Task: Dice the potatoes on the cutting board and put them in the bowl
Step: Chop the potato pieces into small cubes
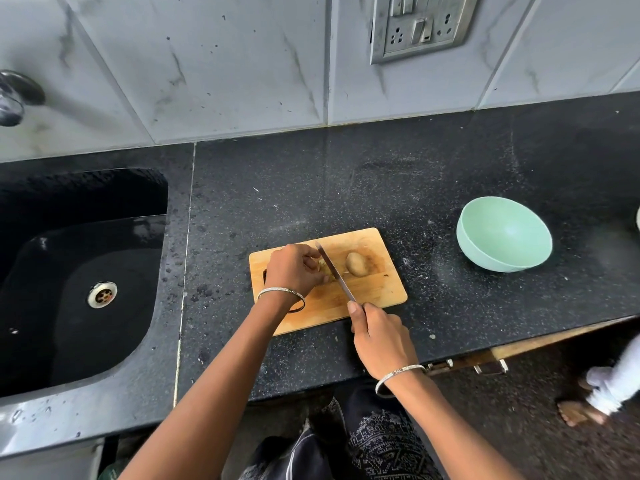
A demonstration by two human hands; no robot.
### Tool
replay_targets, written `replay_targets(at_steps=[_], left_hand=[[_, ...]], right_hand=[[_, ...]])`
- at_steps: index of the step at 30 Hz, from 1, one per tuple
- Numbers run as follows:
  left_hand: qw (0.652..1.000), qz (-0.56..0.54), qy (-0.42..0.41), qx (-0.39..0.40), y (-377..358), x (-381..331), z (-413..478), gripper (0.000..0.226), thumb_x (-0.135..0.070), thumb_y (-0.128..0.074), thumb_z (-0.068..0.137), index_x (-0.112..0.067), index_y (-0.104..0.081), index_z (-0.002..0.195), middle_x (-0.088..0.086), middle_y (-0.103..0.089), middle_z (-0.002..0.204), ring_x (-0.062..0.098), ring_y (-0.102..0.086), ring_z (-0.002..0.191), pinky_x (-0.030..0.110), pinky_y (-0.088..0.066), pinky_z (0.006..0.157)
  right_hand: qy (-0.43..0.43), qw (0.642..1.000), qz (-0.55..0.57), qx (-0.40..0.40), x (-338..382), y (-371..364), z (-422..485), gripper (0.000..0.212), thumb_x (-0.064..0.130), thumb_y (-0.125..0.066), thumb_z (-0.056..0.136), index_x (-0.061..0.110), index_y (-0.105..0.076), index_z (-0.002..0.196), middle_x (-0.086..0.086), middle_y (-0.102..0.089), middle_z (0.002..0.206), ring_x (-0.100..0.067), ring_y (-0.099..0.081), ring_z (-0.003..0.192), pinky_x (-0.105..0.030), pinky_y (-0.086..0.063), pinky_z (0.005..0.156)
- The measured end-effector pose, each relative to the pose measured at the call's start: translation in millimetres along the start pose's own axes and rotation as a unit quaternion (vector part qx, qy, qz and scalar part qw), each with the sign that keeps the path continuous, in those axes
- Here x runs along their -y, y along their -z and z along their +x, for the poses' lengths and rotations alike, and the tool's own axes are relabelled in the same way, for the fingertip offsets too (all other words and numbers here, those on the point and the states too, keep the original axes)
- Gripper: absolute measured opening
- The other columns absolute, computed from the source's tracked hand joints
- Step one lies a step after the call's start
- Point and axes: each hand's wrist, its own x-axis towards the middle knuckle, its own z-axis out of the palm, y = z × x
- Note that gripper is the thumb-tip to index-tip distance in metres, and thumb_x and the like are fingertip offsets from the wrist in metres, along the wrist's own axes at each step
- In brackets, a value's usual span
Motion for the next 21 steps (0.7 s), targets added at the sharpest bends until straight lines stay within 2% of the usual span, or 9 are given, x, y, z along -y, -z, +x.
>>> replay_targets(at_steps=[3,12,19,21], left_hand=[[1.0,-0.006,0.018,0.002,-4,-5,-2,0.049,-0.026,-0.09,0.06,-0.015,-0.07,0.104,-0.004,-0.067,0.078,0.016,-0.065,0.077,0.035,-0.055,0.078],[0.998,-0.038,0.037,-0.034,-12,-3,-7,0.044,-0.021,-0.088,0.063,-0.015,-0.073,0.103,-0.002,-0.072,0.08,0.014,-0.068,0.078,0.032,-0.056,0.08],[0.995,-0.074,0.036,-0.056,-16,1,-16,0.033,-0.015,-0.085,0.067,-0.016,-0.07,0.096,-0.003,-0.07,0.078,0.006,-0.065,0.068,0.026,-0.057,0.074],[0.995,-0.077,0.033,-0.057,-17,0,-17,0.033,-0.016,-0.085,0.067,-0.015,-0.07,0.097,-0.003,-0.07,0.079,0.004,-0.062,0.066,0.019,-0.054,0.071]], right_hand=[[-0.001,1.0,0.003,0.0,2,0,-1,0.045,0.054,-0.022,0.1,0.023,-0.051,0.086,-0.009,-0.063,0.088,-0.038,-0.06,0.09,-0.041,-0.041,0.068],[-0.005,1.0,-0.014,-0.006,3,1,-2,0.042,0.055,-0.021,0.1,0.025,-0.044,0.083,-0.011,-0.064,0.091,-0.039,-0.06,0.09,-0.04,-0.04,0.066],[0.002,1.0,0.013,-0.008,-3,-5,0,0.048,0.057,-0.02,0.099,0.024,-0.051,0.084,-0.007,-0.065,0.089,-0.036,-0.06,0.089,-0.041,-0.042,0.069],[0.003,1.0,0.019,-0.015,-6,-8,1,0.052,0.06,-0.017,0.097,0.025,-0.054,0.087,-0.003,-0.066,0.089,-0.033,-0.061,0.088,-0.042,-0.046,0.073]])
